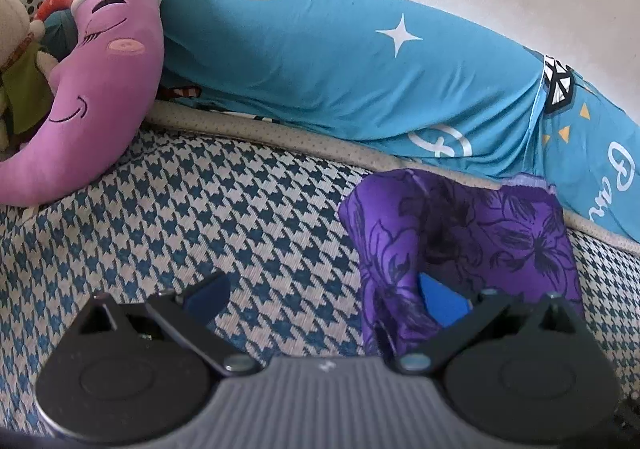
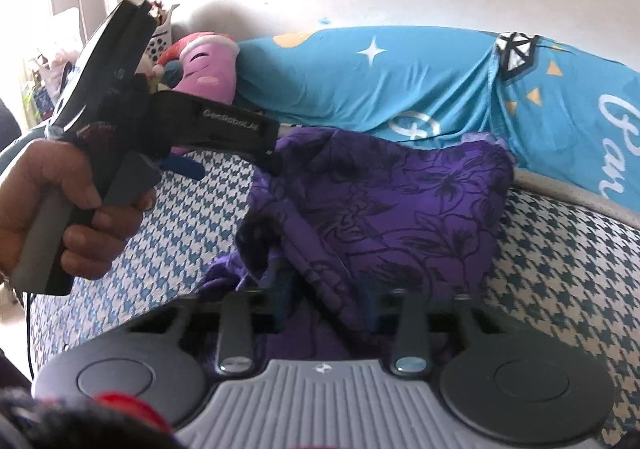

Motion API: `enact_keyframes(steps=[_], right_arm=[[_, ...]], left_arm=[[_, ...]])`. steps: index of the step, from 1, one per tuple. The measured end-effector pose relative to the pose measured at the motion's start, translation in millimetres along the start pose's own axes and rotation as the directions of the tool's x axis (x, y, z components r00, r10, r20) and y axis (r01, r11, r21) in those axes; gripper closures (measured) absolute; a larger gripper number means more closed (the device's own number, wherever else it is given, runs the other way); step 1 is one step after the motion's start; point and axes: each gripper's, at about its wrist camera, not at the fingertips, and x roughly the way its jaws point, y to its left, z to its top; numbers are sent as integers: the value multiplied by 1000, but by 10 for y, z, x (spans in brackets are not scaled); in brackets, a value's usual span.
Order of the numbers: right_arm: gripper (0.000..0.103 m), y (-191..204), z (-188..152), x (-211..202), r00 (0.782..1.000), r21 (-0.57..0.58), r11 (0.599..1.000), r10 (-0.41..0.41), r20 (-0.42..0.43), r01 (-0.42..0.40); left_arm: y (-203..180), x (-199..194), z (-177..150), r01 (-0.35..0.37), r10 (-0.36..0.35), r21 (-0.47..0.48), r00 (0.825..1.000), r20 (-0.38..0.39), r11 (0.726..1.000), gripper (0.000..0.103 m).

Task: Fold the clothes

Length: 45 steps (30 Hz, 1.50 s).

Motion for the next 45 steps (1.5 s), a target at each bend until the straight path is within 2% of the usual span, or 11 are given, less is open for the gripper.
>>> enact_keyframes(steps=[4,11,14,17,21,27,33,38,41,45], right_arm=[[90,63,28,-32,1000,-9,1000,24,13,-24],[91,309,82,-5,987,-16,988,154,36,-153],[92,454,62,147,984,-15,984,178,16,-178],[91,573,10,374,978,-11,979,203,-50,-204],[91,689,-53,553,983,-47,986,156,-101,-161],[90,539,21,342,982,-6,983,181,-55,-181],[90,560,-1,184,980,9,981,193,-51,-192],[90,796,-56,244,980,-25,981,190,-54,-192],[90,918,-92,301,986,-21,987,157,-55,-158],[81,1008,-122,447,992,12,994,107,-68,-106]], left_arm=[[4,2,-8,-11,11,-1,1000,-1,1000,0],[48,6,-22,-33,33,8,999,-2,999,0],[90,28,-33,-36,36,-1,999,-15,999,0],[110,45,-46,-34,33,-8,999,-29,999,0],[56,41,-66,-20,20,9,999,-39,1000,0],[32,-91,-86,0,1,34,1000,-22,999,0],[98,-331,-195,6,-5,44,1000,-19,999,0],[272,-567,-292,11,-11,-15,1000,-15,1000,0],[401,-661,-353,-4,2,-72,1000,-25,997,0],[588,-734,-394,15,-22,-169,999,-38,985,0]])
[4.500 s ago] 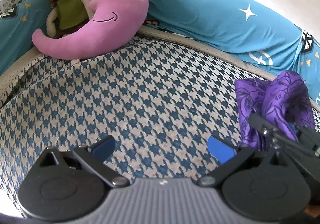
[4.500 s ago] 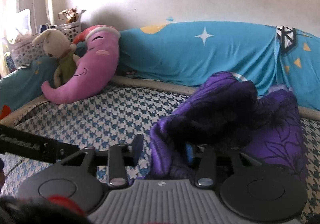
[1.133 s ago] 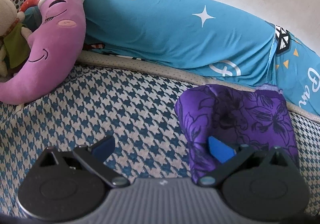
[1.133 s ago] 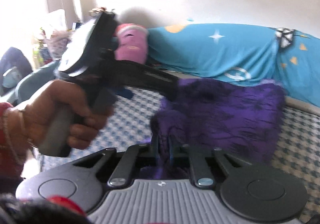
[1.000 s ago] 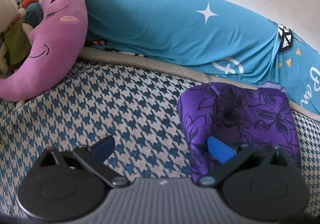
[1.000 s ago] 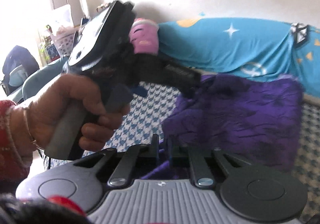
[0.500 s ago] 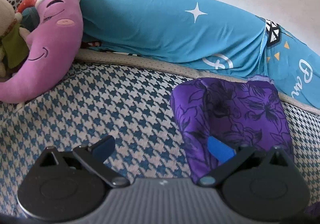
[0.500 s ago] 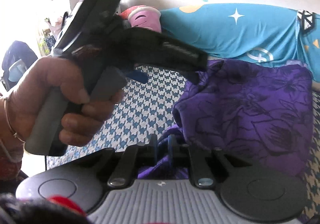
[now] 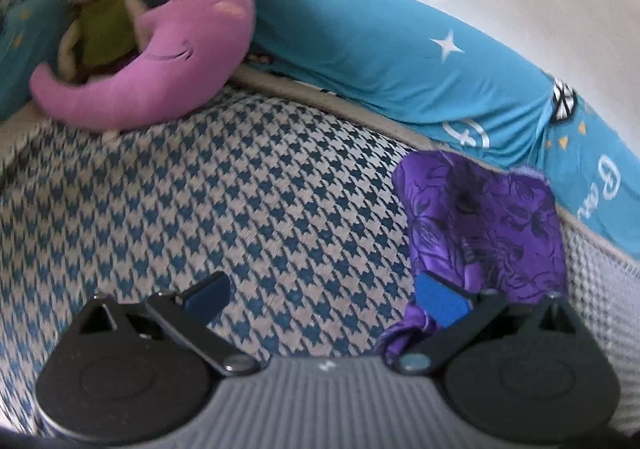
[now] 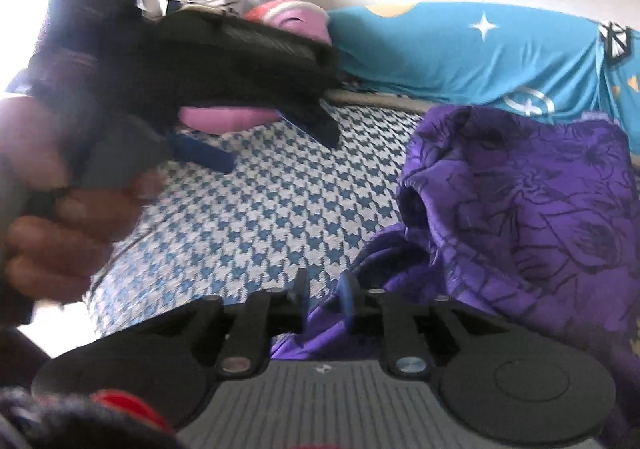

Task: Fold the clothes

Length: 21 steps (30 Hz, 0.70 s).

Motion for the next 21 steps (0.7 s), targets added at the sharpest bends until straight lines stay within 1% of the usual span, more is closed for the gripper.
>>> enact_keyframes(steps=[1,3,5,8,10,11,12,13,15,18,21], right_arm=[[77,11,-8,26,1000,6,1000,-11,-5,11],[72,24,-16,110,999,12,999,-31,-20,32],[70,31,-20,186,998,9,999,-41,-36,42],[70,55,-30,285,995,-19,996,-85,-60,84],[73,83,-47,306,992,-43,994,-107,-61,105],[76,89,-46,315,992,-48,993,-115,-59,112],[86,86,-37,325,991,-48,992,-119,-54,116],[92,84,-28,335,991,-48,992,-123,-50,121],[95,53,1,346,995,-22,995,-94,-32,93],[95,69,46,347,999,-9,999,-43,9,43],[95,71,54,387,1000,-8,1000,2,18,-2]], left_arm=[[25,0,13,6,-6,-8,1000,-1,1000,0],[59,4,29,3,-3,-10,1000,0,1000,0],[73,7,43,-11,11,-2,1000,5,1000,0],[83,3,66,-13,13,5,1000,12,1000,0],[76,15,72,-7,7,12,1000,12,1000,0],[64,17,68,-6,5,19,1000,11,1000,0],[53,20,64,-4,4,27,1000,10,1000,0],[42,22,61,-2,2,34,1000,9,999,0],[30,27,60,-3,3,47,1000,8,999,0],[23,34,65,-8,8,64,1000,8,998,0],[15,40,70,-13,13,81,1000,9,997,0]])
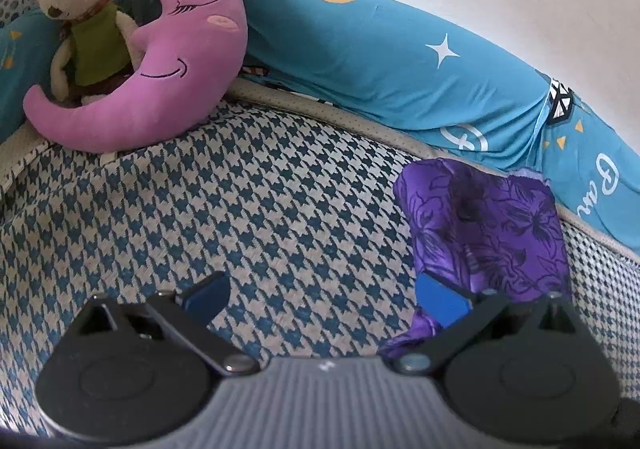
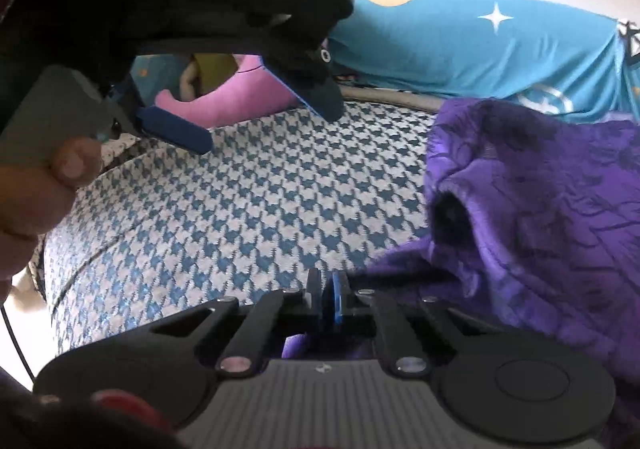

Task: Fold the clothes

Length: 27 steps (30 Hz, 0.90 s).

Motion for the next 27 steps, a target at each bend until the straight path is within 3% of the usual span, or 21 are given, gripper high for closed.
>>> enact_keyframes(steps=[4,6,13,20,27], right_arm=[[93,65,25,-33,998,6,998,66,-6,-66],[93,121,36,-139,998,-31,998,55,2,-55],[92,76,-89,-551,999,16,1000,20,-25,-20],[88,163,-355,-956,998,43,998,-36,-56,38],[87,429,-621,-1170,996,28,1000,-12,-90,15]], left_arm=[[-1,10,7,-1,1,8,1000,-3,1000,0],[-1,-7,15,3,-3,11,1000,5,1000,0],[-26,-38,-81,14,-14,56,1000,-6,998,0],[-106,-107,-425,43,-38,108,998,-43,993,0],[-151,-243,-833,52,-43,162,997,-59,985,0]])
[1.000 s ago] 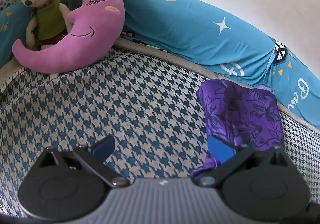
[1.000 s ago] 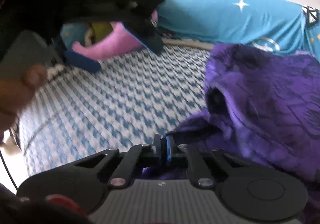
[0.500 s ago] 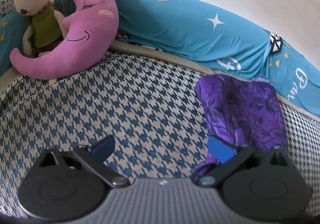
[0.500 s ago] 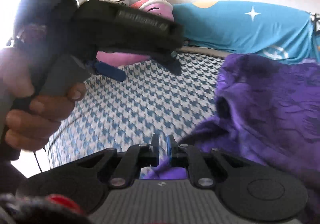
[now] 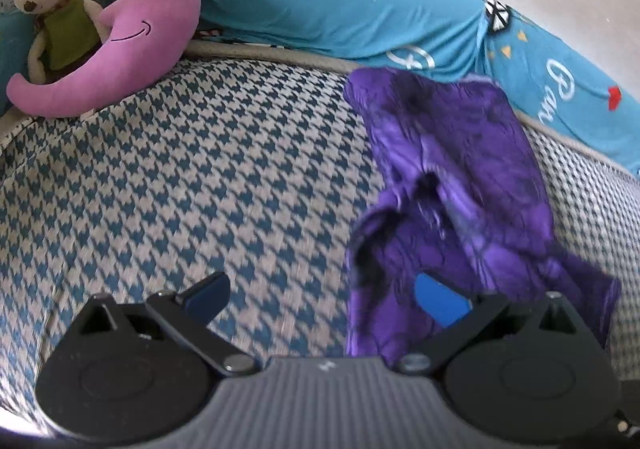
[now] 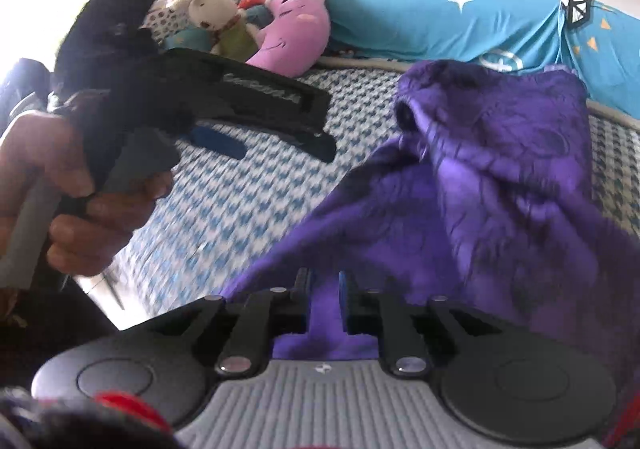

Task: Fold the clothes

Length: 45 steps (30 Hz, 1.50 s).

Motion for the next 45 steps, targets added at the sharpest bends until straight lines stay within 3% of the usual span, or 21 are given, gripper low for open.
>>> enact_keyframes(steps=[8,14,18,24,30,36,41,45], right_arm=[[86,319,-340,-86,1000,-80,997,4,-29,-6],[78,463,-465,-108,998,-87,995,38,-47,-42],[78,586,-582,-90,989,-86,990,99,-113,-109],[79,752,-765,-26,970,-125,985,92,-223,-122],[79,714,-731,-297,987,-131,987,68,-145,-87],[79,509,-607,-619,1000,-27,1000,12,-18,-13],[78,244,-497,-847,993,89,992,-94,68,88],[78,-28,-491,-948,978,207,963,-192,86,171]], left_arm=[[-13,-79,-333,-7,7,11,1000,-29,1000,0],[-31,-143,-527,-35,36,42,999,-40,999,0],[-17,-170,-629,-62,64,49,997,-51,997,0],[15,-163,-754,-142,147,59,985,-85,988,0],[96,-203,-829,-198,200,33,975,-92,980,0],[199,-299,-851,-217,212,-54,974,-85,975,0],[135,-468,-786,-141,143,-109,990,10,984,0],[-54,-433,-756,-123,124,-81,992,13,989,0]])
